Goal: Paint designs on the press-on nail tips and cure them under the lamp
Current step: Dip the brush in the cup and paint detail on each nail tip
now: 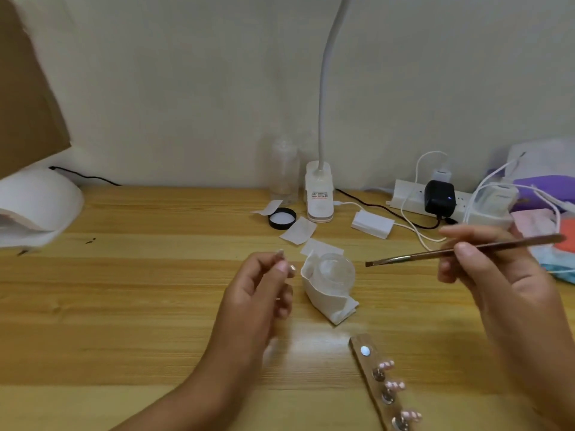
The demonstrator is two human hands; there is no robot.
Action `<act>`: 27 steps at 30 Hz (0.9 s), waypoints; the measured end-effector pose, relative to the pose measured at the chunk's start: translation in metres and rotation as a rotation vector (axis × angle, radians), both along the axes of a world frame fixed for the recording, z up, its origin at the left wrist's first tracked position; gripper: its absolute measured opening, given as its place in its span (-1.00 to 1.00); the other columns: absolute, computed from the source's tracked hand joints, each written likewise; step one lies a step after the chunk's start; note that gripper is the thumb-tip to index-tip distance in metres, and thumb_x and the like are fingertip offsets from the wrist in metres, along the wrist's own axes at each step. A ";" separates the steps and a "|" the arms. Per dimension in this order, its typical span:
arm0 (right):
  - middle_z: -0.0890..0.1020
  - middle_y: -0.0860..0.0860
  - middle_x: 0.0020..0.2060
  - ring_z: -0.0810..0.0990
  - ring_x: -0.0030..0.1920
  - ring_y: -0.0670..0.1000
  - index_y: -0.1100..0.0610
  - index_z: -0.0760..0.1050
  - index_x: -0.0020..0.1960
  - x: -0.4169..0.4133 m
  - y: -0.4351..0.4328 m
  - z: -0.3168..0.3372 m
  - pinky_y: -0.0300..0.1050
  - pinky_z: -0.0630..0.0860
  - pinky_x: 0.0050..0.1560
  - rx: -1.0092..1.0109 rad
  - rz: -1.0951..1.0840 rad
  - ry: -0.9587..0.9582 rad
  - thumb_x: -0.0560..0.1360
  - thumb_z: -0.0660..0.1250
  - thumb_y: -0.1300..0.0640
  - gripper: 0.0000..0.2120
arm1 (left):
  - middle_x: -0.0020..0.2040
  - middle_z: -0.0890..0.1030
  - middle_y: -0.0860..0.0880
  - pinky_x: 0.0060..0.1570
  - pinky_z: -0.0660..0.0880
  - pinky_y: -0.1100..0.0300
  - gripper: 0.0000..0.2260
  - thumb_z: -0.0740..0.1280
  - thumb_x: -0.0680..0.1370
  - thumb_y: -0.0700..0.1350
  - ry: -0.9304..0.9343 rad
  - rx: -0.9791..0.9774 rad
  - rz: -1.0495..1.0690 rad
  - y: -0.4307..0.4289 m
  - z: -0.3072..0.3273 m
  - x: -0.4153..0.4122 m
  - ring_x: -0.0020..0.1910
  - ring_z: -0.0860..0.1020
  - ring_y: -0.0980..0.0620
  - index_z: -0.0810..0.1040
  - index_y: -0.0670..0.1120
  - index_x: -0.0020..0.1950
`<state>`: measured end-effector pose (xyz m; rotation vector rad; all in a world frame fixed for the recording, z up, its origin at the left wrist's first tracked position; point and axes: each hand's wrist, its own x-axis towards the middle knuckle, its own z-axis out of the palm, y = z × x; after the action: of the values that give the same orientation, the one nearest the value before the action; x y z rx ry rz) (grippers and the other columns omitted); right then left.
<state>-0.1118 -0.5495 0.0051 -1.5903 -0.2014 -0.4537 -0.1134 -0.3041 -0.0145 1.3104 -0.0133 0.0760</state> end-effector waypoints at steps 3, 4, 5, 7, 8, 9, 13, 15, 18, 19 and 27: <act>0.67 -0.04 -0.18 0.65 -0.16 -0.10 -0.13 0.61 -0.01 -0.001 0.010 0.031 -0.35 0.57 -0.13 -0.264 0.046 -0.115 0.47 0.32 -0.08 -0.85 | -0.27 0.62 0.00 -0.32 0.53 0.34 -0.89 0.35 0.52 -0.12 0.077 -0.126 0.020 0.003 0.000 0.009 -0.32 0.55 0.15 0.64 -0.01 -0.19; 0.67 -0.05 -0.17 0.65 -0.15 -0.09 -0.12 0.60 -0.02 0.000 0.014 0.040 -0.36 0.57 -0.14 -0.346 0.058 -0.122 0.46 0.29 -0.13 -0.82 | -0.29 0.61 -0.01 -0.31 0.53 0.35 -0.88 0.34 0.53 -0.16 0.085 -0.150 0.019 0.004 0.000 0.009 -0.32 0.55 0.16 0.63 -0.04 -0.18; 0.67 -0.08 -0.17 0.65 -0.15 -0.10 -0.11 0.59 -0.03 0.002 0.019 0.046 -0.36 0.56 -0.15 -0.418 0.068 -0.122 0.46 0.28 -0.16 -0.80 | -0.30 0.60 0.00 -0.32 0.52 0.36 -0.86 0.34 0.53 -0.17 0.083 -0.170 0.008 0.004 0.000 0.009 -0.33 0.55 0.17 0.64 -0.04 -0.20; 0.65 -0.15 -0.18 0.63 -0.14 -0.11 -0.11 0.56 -0.05 0.009 0.027 0.052 -0.35 0.54 -0.15 -0.578 0.087 -0.111 0.50 0.30 -0.20 -0.81 | -0.31 0.57 0.01 -0.33 0.50 0.36 -0.86 0.37 0.47 -0.16 0.088 -0.197 -0.015 0.003 0.001 0.008 -0.34 0.52 0.18 0.67 0.01 -0.25; 0.64 -0.19 -0.18 0.61 -0.14 -0.13 -0.12 0.54 -0.05 0.013 0.032 0.053 -0.35 0.52 -0.15 -0.671 0.093 -0.098 0.50 0.28 -0.21 -0.81 | -0.31 0.56 0.02 -0.35 0.48 0.36 -0.88 0.38 0.44 -0.15 0.093 -0.208 -0.027 0.003 0.001 0.008 -0.35 0.50 0.18 0.67 0.02 -0.26; 0.62 -0.21 -0.19 0.58 -0.13 -0.14 -0.13 0.52 -0.07 0.017 0.038 0.054 -0.36 0.49 -0.15 -0.755 0.100 -0.086 0.47 0.23 -0.20 -0.81 | -0.31 0.54 0.03 -0.39 0.45 0.35 -0.85 0.37 0.45 -0.17 0.093 -0.215 -0.038 0.002 0.002 0.008 -0.37 0.47 0.18 0.67 0.03 -0.26; 0.57 -0.12 -0.27 0.52 -0.20 -0.07 -0.10 0.51 -0.10 0.033 0.054 0.051 -0.18 0.45 -0.25 -0.938 0.139 -0.054 0.49 0.21 -0.08 -0.87 | -0.26 0.57 0.11 -0.41 0.41 0.31 -0.68 0.24 0.60 -0.16 0.123 -0.143 -0.059 0.001 -0.001 0.008 -0.37 0.46 0.17 0.62 0.14 -0.27; 0.55 -0.15 -0.21 0.51 -0.19 -0.07 -0.09 0.49 -0.12 0.040 0.059 0.048 -0.10 0.45 -0.23 -0.998 0.162 -0.035 0.49 0.19 -0.08 -0.86 | -0.17 0.65 0.15 -0.35 0.49 0.28 -0.70 0.24 0.61 -0.10 0.152 -0.122 -0.084 0.000 -0.002 0.008 -0.30 0.58 0.15 0.61 0.17 -0.25; 0.55 -0.13 -0.25 0.50 -0.21 -0.08 -0.10 0.48 -0.13 0.048 0.064 0.041 -0.11 0.46 -0.24 -0.994 0.202 -0.010 0.49 0.19 -0.08 -0.87 | -0.04 0.68 0.18 -0.27 0.57 0.22 -0.73 0.21 0.63 -0.06 0.172 -0.153 -0.141 0.000 -0.003 0.010 -0.13 0.70 0.01 0.61 0.15 -0.18; 0.56 -0.12 -0.27 0.50 -0.23 -0.09 -0.10 0.49 -0.14 0.050 0.065 0.038 -0.14 0.45 -0.25 -0.970 0.208 -0.009 0.50 0.20 -0.07 -0.88 | 0.00 0.68 0.15 -0.25 0.59 0.19 -0.77 0.20 0.63 -0.06 0.180 -0.188 -0.162 0.001 -0.004 0.011 -0.08 0.70 -0.06 0.61 0.12 -0.11; 0.66 -0.05 -0.20 0.62 -0.19 -0.13 0.00 0.61 -0.07 0.030 0.031 0.016 -0.33 0.53 -0.16 -0.338 0.138 0.022 0.48 0.32 0.02 -0.88 | 0.28 0.59 -0.05 -0.08 0.63 -0.08 -0.87 0.27 0.52 -0.04 0.291 -0.402 -0.441 0.001 0.001 0.011 0.10 0.62 -0.33 0.41 -0.02 0.02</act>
<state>-0.0817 -0.5182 0.0216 -1.8965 -0.3849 -0.3046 -0.1028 -0.3035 -0.0133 0.8828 -0.0370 -0.4668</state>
